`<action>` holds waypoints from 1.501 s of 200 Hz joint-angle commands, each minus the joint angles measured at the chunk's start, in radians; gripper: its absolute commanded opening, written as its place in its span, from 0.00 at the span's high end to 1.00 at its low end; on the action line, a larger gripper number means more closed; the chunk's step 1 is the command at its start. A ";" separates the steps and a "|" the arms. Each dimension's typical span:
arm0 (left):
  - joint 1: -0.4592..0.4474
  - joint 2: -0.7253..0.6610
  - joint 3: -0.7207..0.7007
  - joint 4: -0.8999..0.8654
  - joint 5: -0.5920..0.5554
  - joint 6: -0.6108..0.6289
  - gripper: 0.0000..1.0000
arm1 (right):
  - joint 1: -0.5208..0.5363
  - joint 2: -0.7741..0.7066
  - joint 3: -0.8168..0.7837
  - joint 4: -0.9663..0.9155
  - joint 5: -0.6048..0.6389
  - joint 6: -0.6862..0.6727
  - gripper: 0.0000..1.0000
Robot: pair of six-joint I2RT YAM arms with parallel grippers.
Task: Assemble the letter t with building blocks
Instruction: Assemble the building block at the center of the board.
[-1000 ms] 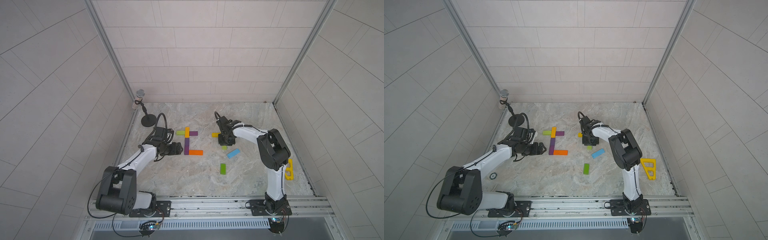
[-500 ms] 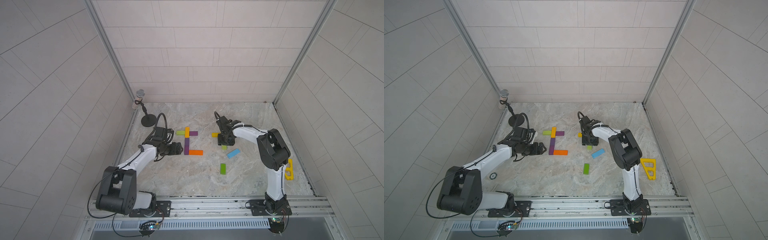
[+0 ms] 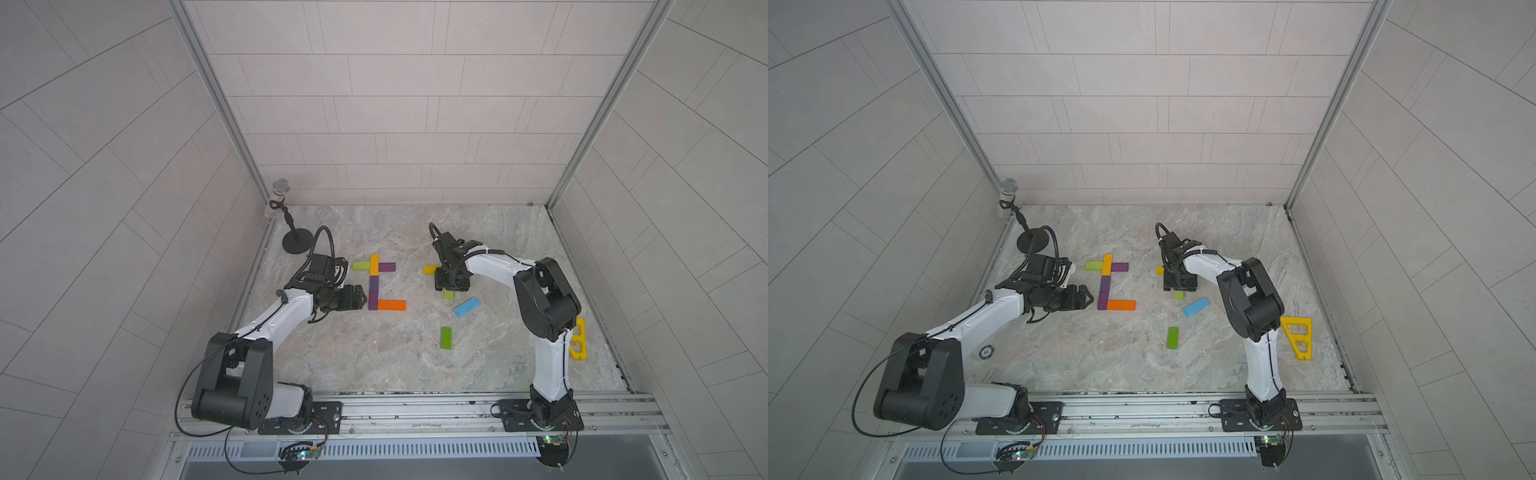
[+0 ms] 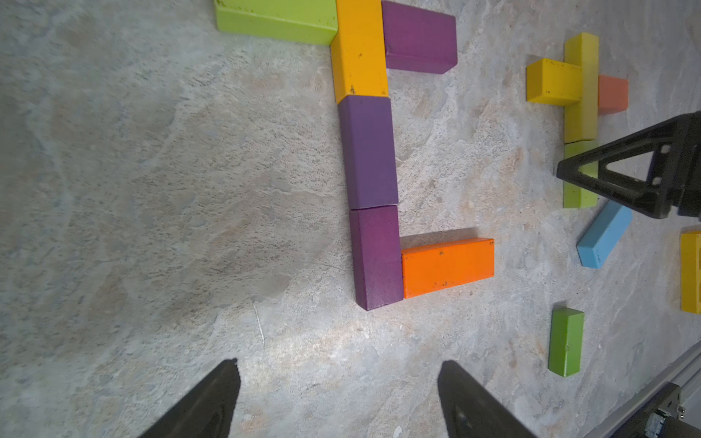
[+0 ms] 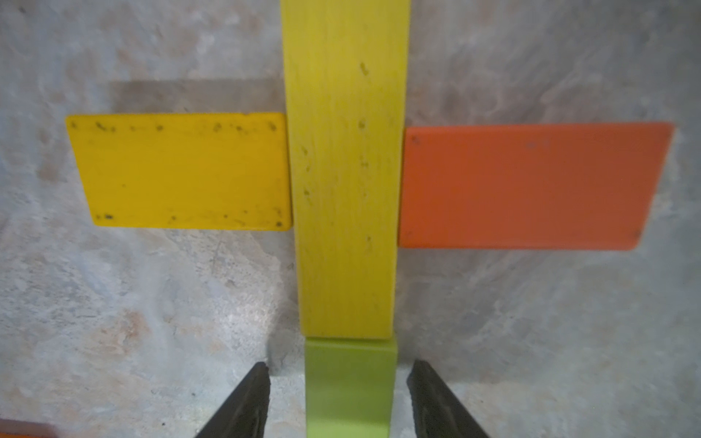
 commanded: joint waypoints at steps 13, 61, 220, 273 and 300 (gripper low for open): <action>0.005 -0.008 -0.001 0.000 0.004 0.015 0.13 | 0.003 -0.005 -0.014 -0.030 0.028 0.004 0.43; 0.004 -0.003 -0.001 0.006 0.009 0.012 0.13 | 0.006 -0.004 -0.009 -0.031 0.023 0.005 0.49; 0.005 -0.001 -0.002 0.008 0.014 0.010 0.13 | 0.022 0.019 0.020 -0.056 0.036 -0.004 0.46; 0.005 -0.004 -0.005 0.010 0.013 0.009 0.13 | 0.025 0.020 0.026 -0.057 0.035 -0.005 0.51; 0.004 -0.003 -0.005 0.010 0.016 0.008 0.13 | 0.029 0.023 0.029 -0.058 0.034 -0.005 0.52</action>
